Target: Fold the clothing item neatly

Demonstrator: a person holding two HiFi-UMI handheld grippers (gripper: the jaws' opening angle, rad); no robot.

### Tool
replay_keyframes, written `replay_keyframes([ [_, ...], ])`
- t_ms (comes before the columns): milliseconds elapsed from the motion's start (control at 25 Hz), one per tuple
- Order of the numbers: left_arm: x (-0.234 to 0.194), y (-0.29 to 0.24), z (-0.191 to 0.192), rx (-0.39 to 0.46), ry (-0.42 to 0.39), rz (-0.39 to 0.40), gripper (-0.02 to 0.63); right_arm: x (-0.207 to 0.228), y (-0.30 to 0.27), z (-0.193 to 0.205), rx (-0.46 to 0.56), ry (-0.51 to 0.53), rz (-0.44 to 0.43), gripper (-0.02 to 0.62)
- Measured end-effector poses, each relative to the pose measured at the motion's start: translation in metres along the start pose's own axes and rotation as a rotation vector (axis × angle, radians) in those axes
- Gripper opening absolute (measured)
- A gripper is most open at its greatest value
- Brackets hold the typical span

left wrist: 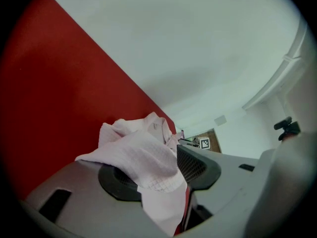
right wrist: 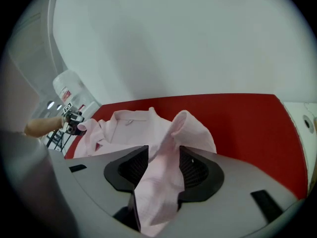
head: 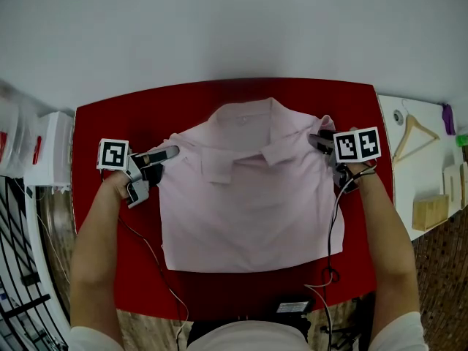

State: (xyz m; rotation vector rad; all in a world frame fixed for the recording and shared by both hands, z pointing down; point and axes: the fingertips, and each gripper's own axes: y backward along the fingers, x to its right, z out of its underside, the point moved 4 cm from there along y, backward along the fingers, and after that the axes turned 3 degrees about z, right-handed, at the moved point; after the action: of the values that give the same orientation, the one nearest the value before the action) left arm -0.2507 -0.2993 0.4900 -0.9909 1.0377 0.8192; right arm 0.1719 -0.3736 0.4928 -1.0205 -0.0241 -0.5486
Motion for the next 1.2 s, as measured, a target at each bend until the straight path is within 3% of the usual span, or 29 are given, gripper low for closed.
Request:
replay_keyframes([
  [160, 0.004, 0.005, -0.004, -0.035, 0.056, 0.019, 0.195, 0.005, 0.001, -0.006, 0.007, 0.023, 0.037, 0.195],
  [280, 0.011, 0.008, -0.010, -0.032, 0.121, 0.084, 0.195, 0.004, 0.002, -0.006, 0.000, 0.042, 0.047, 0.195],
  [600, 0.014, 0.016, -0.031, 0.092, 0.257, 0.185, 0.192, 0.001, 0.000, -0.005, -0.002, 0.061, 0.062, 0.195],
  [920, -0.011, 0.028, -0.038, 0.199, 0.326, 0.098, 0.191, 0.001, -0.001, 0.002, -0.013, 0.096, 0.090, 0.195],
  [1080, -0.016, 0.023, -0.044, 0.275, 0.363, 0.063, 0.180, -0.002, 0.002, 0.002, 0.019, 0.146, 0.116, 0.203],
  [1200, -0.017, 0.017, -0.047, 0.284, 0.362, 0.050, 0.181, -0.008, 0.005, -0.004, 0.048, 0.140, 0.107, 0.212],
])
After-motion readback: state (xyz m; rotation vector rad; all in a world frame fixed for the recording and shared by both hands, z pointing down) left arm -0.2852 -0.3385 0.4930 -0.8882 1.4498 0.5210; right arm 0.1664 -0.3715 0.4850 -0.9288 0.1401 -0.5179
